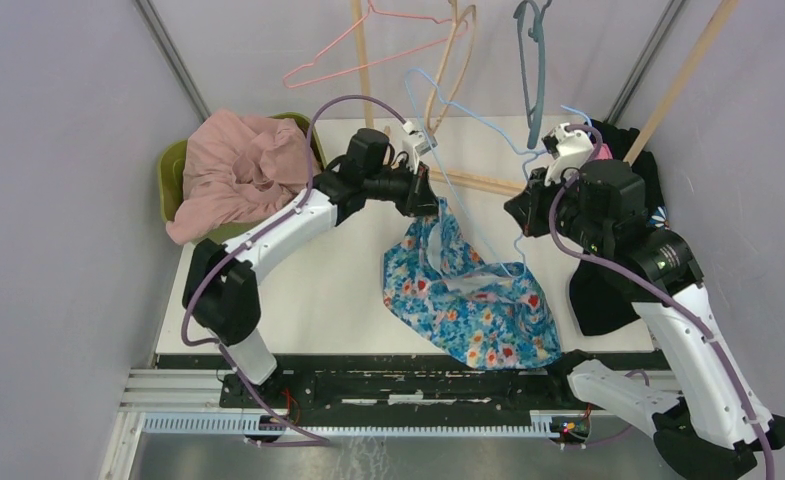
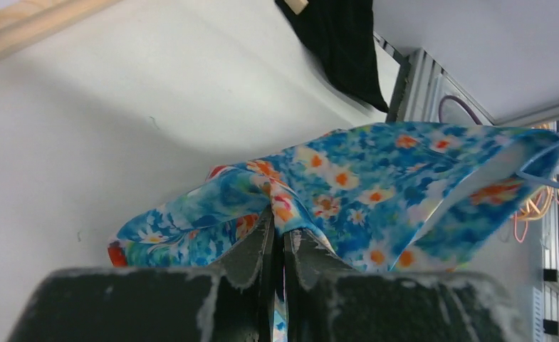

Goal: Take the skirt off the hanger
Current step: Remove the skirt from the hanger, then place the skirt in the bin.

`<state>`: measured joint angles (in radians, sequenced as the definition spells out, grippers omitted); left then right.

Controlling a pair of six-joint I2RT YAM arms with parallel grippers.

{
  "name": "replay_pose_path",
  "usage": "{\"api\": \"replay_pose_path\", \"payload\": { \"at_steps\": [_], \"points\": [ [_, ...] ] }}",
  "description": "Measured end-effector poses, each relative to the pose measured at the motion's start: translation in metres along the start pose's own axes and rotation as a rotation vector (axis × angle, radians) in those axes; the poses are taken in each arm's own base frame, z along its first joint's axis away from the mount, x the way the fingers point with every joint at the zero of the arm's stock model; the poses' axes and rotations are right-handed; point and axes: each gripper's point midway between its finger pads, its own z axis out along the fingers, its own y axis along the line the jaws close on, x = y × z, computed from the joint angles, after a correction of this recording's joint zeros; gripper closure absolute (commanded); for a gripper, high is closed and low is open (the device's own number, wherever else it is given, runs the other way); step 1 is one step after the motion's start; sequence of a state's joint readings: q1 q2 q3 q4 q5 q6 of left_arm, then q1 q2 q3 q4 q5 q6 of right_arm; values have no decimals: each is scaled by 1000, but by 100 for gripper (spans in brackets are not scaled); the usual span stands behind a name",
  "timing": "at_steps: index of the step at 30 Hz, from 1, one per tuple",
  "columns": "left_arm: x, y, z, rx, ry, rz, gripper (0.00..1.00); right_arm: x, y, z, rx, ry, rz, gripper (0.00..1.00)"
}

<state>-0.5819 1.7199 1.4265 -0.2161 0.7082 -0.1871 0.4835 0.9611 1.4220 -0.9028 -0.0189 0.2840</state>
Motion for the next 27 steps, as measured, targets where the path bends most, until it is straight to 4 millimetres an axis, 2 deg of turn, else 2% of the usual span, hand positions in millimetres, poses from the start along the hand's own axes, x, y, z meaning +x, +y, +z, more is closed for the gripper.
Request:
{"api": "replay_pose_path", "payload": {
  "at_steps": [2,6,10,12,14,16,19,21,23,25,27],
  "points": [
    [1,-16,0,16,1,19,89,-12,3,5,-9,-42,8,99],
    [0,-14,-9,-28,-8,17,89,-39,6,7,-11,-140,17,99],
    [1,-9,-23,-94,5,15,89,-65,6,-6,0,-236,12,99],
    [1,-8,-38,-157,12,34,89,-69,4,-17,10,-266,8,99],
    [-10,-10,-58,-230,0,68,89,-70,1,-30,19,-291,4,99],
    [-37,-17,-81,-299,-48,117,88,-69,0,-42,24,-311,0,99],
    [-110,-27,-139,-404,-215,202,87,-63,-3,-54,30,-317,-11,99],
    [-157,-27,-188,-491,-350,245,87,-58,-4,-61,31,-317,-20,99],
    [-200,-25,-251,-608,-492,292,86,-55,-6,-64,34,-313,-29,99],
    [-226,-22,-304,-722,-595,323,86,-50,-7,-64,38,-302,-36,99],
    [-244,-23,-343,-800,-675,350,86,-44,-8,-62,41,-287,-38,99]
  ]
}}
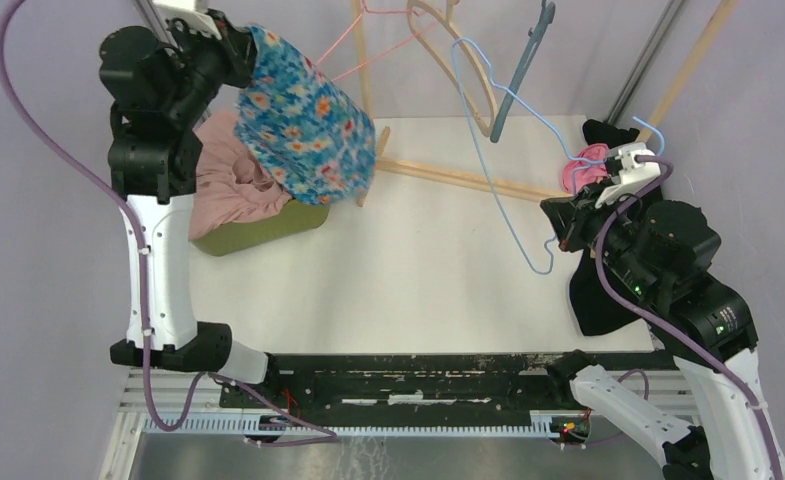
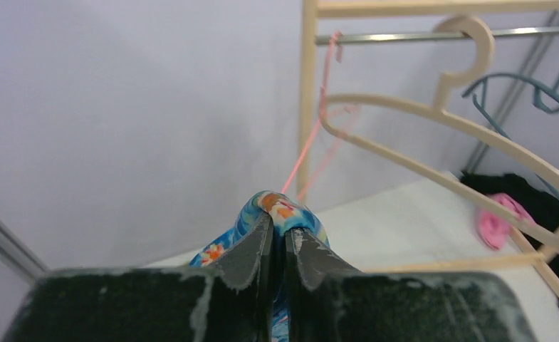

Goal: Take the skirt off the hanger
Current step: Place the skirt in the bin.

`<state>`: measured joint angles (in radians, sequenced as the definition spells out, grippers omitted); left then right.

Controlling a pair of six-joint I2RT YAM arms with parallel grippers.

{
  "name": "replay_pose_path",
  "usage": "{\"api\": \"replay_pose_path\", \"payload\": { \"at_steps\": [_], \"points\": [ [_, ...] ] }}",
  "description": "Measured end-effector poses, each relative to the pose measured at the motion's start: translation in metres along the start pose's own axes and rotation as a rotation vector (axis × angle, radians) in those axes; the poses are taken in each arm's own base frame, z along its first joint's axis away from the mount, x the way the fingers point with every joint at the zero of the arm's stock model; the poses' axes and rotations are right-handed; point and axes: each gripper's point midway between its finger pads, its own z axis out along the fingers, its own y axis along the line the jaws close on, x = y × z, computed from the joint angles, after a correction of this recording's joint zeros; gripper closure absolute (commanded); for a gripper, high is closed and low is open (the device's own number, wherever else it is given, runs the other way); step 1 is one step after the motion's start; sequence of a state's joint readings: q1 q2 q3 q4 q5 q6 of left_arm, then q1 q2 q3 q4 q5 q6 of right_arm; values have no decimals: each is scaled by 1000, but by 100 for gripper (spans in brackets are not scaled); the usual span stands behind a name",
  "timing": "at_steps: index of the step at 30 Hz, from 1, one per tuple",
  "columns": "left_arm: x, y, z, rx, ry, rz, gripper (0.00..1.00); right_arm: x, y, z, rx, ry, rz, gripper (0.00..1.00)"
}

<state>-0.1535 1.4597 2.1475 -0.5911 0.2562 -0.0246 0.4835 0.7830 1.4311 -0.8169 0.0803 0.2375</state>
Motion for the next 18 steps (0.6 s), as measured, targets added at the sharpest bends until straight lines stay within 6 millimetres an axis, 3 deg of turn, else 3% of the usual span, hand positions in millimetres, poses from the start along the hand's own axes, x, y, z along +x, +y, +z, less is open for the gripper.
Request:
{"api": "replay_pose_path", "payload": {
  "at_steps": [4,6,11,18],
  "points": [
    [-29,48,4,-108,-89,32,86,9,-2,1,4,24,-2,99],
    [-31,78,15,-160,-112,29,86,10,-2,3,5,29,-4,99],
    [5,143,31,-284,-47,16,86,10,-3,3,9,28,-14,100],
    [69,230,-4,-527,114,42,87,16,-6,10,19,59,-51,99]
  ]
}}
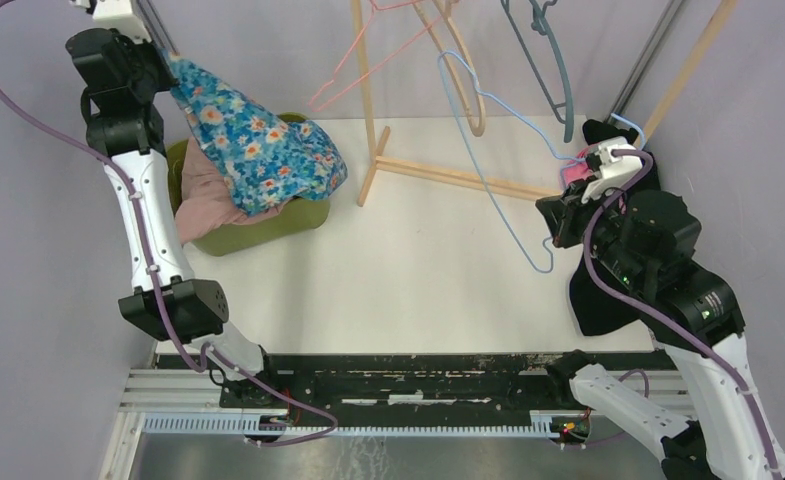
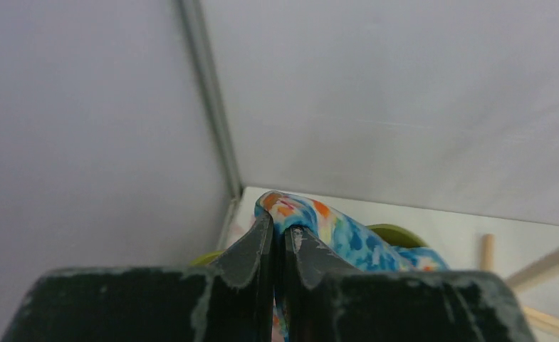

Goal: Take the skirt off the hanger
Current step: Place the skirt in the bin.

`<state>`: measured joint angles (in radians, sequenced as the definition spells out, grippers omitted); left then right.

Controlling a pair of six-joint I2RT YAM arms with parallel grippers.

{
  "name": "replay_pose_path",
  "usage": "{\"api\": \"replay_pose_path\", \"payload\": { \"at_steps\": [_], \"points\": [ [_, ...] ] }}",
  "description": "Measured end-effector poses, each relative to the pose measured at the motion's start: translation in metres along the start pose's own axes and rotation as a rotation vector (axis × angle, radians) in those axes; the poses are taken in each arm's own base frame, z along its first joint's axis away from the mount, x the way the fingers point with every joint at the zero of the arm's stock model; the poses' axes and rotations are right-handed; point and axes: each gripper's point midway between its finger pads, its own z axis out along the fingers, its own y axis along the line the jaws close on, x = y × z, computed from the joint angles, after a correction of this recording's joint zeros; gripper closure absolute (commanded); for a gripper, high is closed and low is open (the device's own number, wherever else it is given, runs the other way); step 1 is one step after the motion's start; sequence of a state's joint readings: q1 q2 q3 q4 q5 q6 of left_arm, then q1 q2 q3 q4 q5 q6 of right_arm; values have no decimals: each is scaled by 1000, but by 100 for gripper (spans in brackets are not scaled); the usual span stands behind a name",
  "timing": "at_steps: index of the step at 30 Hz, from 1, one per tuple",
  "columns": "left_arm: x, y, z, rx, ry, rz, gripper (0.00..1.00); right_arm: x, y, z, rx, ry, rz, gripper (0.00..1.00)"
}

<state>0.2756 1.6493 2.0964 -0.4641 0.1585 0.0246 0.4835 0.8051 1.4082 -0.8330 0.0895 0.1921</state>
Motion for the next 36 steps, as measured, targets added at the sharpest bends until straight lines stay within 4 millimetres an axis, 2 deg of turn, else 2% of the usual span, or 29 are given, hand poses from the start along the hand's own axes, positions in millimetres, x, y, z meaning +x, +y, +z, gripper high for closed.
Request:
{"api": "replay_pose_path", "payload": {
  "at_steps": [2,5,12,15,19,22,24,26,29,33,36],
  "points": [
    [8,23,-2,-64,25,19,87,3,-1,6,5,18,-15,99],
    [5,48,-8,-143,24,50,86,7,-1,15,8,47,-30,99],
    [-18,77,-30,-288,-7,129,87,19,-2,30,13,99,-43,99],
    [-24,100,-48,-420,1,161,87,20,-2,31,13,103,-49,99],
    [-20,128,-68,-572,34,191,87,20,-2,31,12,103,-51,99],
    [-11,135,-69,-596,60,194,87,20,-2,31,12,104,-51,99],
    [-2,130,-64,-553,77,194,87,20,-1,32,11,104,-50,99],
    [10,116,-56,-467,92,184,87,21,-2,32,11,103,-50,99],
    [33,86,-49,-311,112,145,87,26,-2,31,11,109,-49,99],
    [77,18,-50,-49,143,33,87,32,-3,29,12,112,-46,99],
    [124,-52,-58,159,193,-41,88,37,-4,26,13,116,-43,99]
  ]
}}
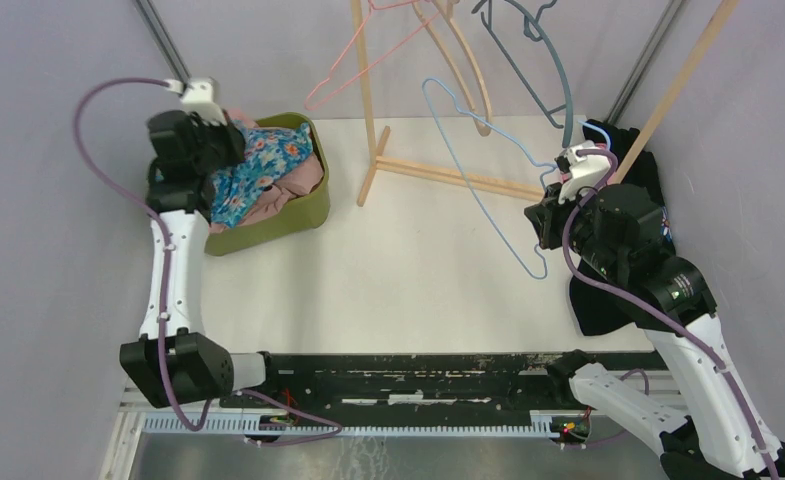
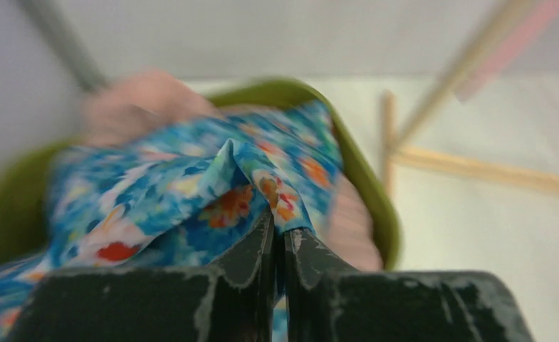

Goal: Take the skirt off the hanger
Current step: Place the skirt in the bin.

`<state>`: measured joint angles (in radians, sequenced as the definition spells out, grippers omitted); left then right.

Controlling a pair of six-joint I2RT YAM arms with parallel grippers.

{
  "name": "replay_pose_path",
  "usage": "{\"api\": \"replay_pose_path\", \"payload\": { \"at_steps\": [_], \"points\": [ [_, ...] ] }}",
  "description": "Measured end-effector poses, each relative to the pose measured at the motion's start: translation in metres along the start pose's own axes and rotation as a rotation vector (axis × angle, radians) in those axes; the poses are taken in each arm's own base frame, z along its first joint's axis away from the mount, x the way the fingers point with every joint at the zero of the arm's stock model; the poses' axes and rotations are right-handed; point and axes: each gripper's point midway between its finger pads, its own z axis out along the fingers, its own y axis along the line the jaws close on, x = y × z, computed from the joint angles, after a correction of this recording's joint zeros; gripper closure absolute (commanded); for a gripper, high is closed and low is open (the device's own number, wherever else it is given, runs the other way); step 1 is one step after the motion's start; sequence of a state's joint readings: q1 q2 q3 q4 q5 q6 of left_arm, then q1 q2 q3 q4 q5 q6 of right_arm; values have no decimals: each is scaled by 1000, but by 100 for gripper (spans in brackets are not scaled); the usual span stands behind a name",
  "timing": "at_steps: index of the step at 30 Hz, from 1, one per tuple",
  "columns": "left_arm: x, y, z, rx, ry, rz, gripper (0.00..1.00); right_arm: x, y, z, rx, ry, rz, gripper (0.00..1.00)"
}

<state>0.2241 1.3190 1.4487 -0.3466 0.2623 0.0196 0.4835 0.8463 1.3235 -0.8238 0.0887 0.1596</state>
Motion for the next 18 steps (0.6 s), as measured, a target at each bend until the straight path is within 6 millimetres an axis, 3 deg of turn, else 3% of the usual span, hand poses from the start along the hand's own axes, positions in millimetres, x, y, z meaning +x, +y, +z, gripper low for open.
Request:
{"api": "replay_pose_path", "payload": {
  "at_steps": [5,7,9,13,18],
  "points": [
    [108,-104,13,273,221,-74,88,5,-1,1,3,9,2,99],
    [137,-139,17,355,288,-85,88,7,-1,2,7,15,2,99],
    [157,-158,20,395,331,-98,89,7,-2,3,14,17,4,99],
    [187,-148,36,360,396,-162,88,9,-8,3,51,22,16,99],
    [192,-125,57,311,376,-206,83,16,-24,-9,132,36,18,99]
  ]
}}
